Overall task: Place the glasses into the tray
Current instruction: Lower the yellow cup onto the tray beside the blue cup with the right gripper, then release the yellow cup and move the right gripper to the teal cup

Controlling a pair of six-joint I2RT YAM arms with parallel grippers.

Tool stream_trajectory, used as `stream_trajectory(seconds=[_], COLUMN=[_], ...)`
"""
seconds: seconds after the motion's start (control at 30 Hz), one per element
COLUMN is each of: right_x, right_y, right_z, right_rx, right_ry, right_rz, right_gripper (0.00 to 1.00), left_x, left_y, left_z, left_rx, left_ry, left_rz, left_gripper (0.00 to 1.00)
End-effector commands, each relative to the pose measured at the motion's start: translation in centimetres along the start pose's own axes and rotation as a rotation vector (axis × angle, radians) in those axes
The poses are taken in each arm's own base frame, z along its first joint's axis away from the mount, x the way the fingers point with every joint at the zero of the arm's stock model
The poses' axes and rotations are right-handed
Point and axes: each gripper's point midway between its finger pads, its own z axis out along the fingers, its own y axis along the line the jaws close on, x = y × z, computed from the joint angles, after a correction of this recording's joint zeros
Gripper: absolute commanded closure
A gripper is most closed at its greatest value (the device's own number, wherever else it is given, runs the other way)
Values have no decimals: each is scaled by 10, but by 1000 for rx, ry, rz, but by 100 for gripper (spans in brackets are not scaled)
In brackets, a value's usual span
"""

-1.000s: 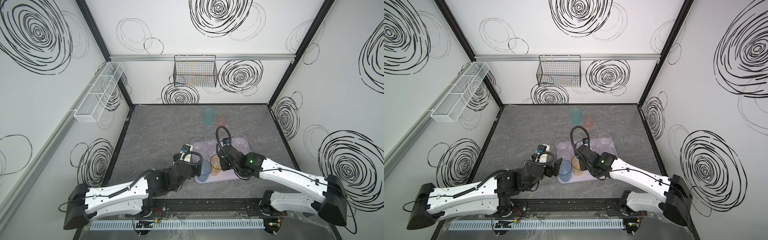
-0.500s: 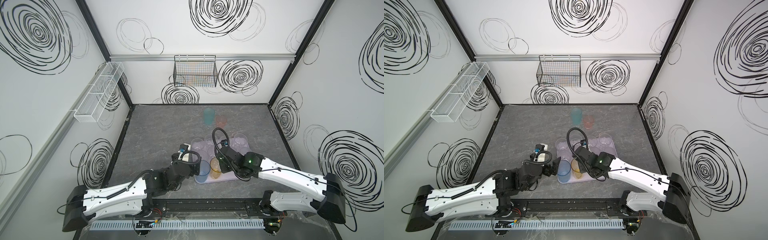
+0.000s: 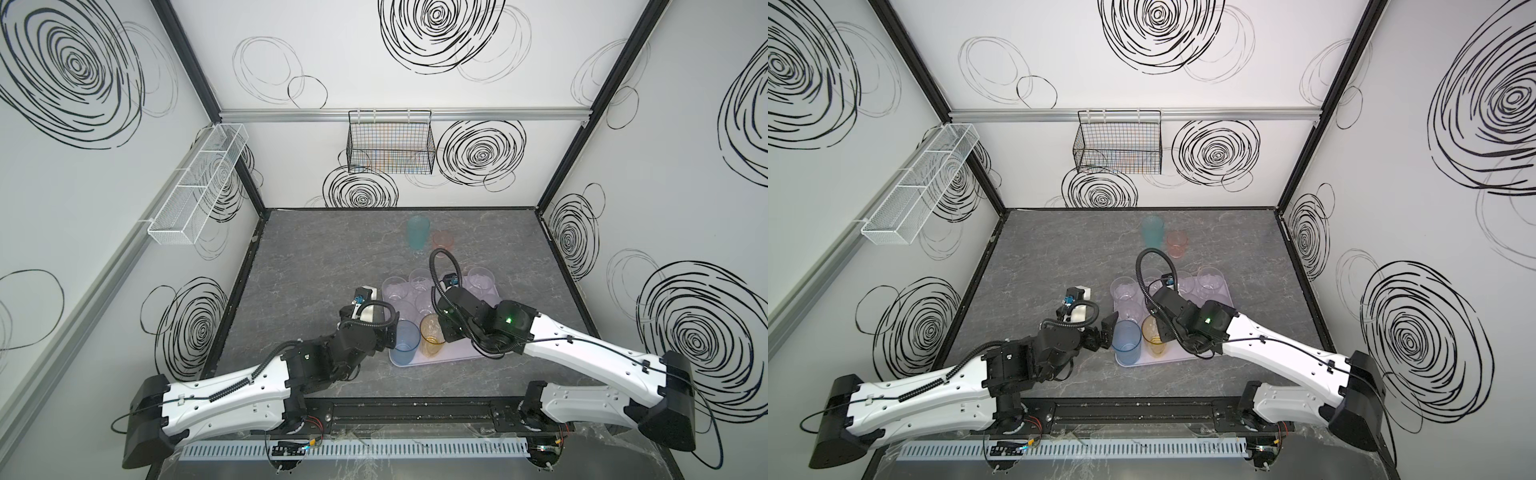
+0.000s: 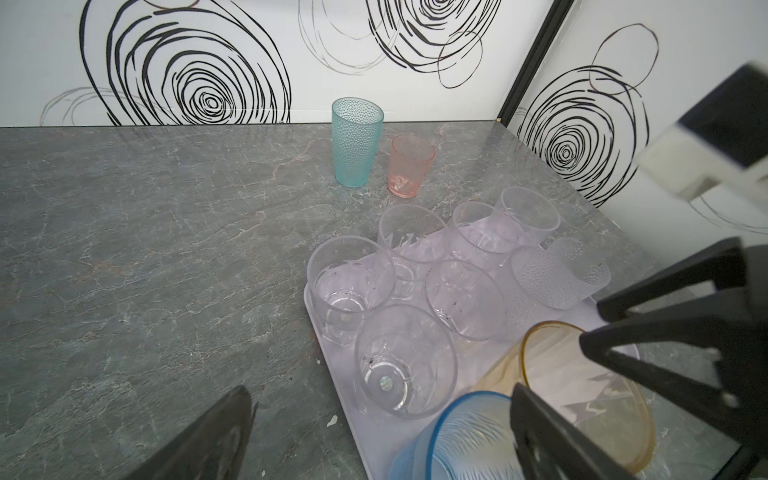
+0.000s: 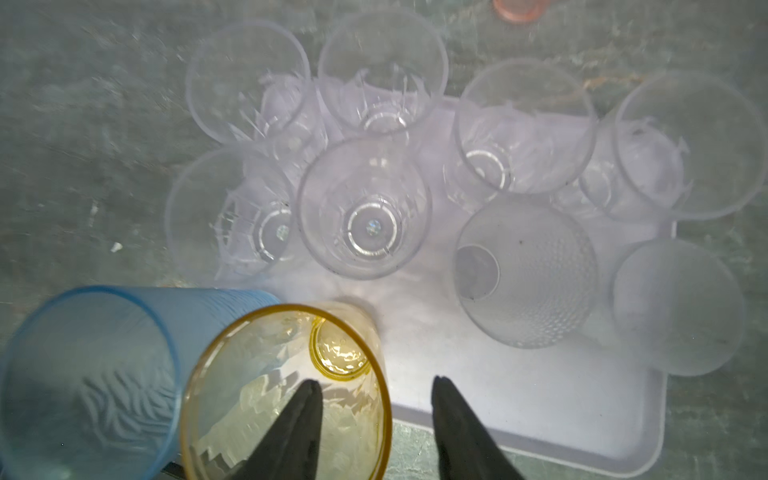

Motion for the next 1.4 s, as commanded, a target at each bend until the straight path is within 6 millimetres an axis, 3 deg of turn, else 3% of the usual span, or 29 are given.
stream_trajectory(seconds=[0.0, 0.17, 0.37, 0.53, 0.73, 0.93, 1.13, 1.37], right_x=[-43, -88, -141, -172, -205, -229, -246, -261], right_y=[-4, -24, -40, -54, -66, -83, -96, -100], right_z=[-19, -4, 19, 55, 107, 161, 202, 231], right_rx=[-26, -8, -34, -28, 10, 48, 74, 77], right_ry=[-122, -175, -249, -263, -250, -196, -151, -147], right_rz=[21, 61, 154, 235, 272, 308, 319, 294], right_gripper=[46, 45, 45, 44, 44, 44, 46, 55], left_x=[-5, -15, -34, -43, -43, -33, -19, -6], left_y=[4, 10, 31, 57, 74, 79, 83, 86], left_z=[1, 6, 18, 37, 57, 74, 82, 89], left_rx=[-7, -19, -61, -83, -101, -119, -133, -134], left_ry=[-27, -47, -78, -81, -80, -57, -27, 5], left_rz=[-21, -16, -24, -83, -151, -165, -150, -141], left_gripper=[1, 1, 1, 1, 1, 1, 2, 2])
